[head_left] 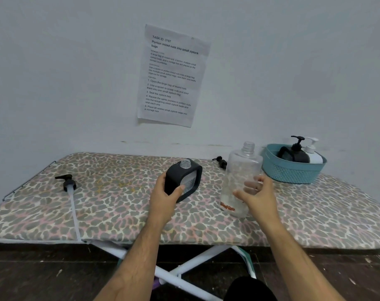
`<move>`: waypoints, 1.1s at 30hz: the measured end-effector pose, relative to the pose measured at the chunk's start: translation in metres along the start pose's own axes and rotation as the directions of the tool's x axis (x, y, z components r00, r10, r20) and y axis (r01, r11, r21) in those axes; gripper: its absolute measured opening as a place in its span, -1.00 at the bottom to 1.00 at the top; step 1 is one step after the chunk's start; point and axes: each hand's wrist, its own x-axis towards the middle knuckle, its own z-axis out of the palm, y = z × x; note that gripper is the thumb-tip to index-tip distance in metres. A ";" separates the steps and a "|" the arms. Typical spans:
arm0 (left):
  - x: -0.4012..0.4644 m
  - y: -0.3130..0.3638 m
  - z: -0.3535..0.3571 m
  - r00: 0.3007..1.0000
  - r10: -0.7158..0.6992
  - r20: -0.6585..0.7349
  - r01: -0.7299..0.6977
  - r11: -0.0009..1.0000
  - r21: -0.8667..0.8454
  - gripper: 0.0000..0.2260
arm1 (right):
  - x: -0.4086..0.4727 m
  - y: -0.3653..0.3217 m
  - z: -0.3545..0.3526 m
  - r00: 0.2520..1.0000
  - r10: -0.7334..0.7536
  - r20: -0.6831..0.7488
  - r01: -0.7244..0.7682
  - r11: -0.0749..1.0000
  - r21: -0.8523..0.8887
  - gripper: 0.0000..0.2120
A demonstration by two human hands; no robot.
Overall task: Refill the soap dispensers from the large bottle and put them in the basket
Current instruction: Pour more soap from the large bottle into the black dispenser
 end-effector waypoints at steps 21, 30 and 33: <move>0.001 0.006 -0.013 0.997 -0.019 -0.068 0.015 0.998 -0.054 -0.54 | -0.010 0.003 0.019 0.993 -0.086 -0.075 0.086 0.996 -0.013 -0.34; 0.001 0.005 -0.009 0.996 -0.014 -0.092 0.006 0.997 -0.081 -0.60 | -0.012 0.019 -0.007 0.957 -0.093 -0.274 0.068 0.993 -0.098 -0.32; 0.003 0.005 -0.006 0.994 -0.025 -0.102 0.017 0.997 -0.077 -0.55 | -0.008 0.020 -0.016 0.952 -0.080 -0.294 0.052 0.993 -0.104 -0.28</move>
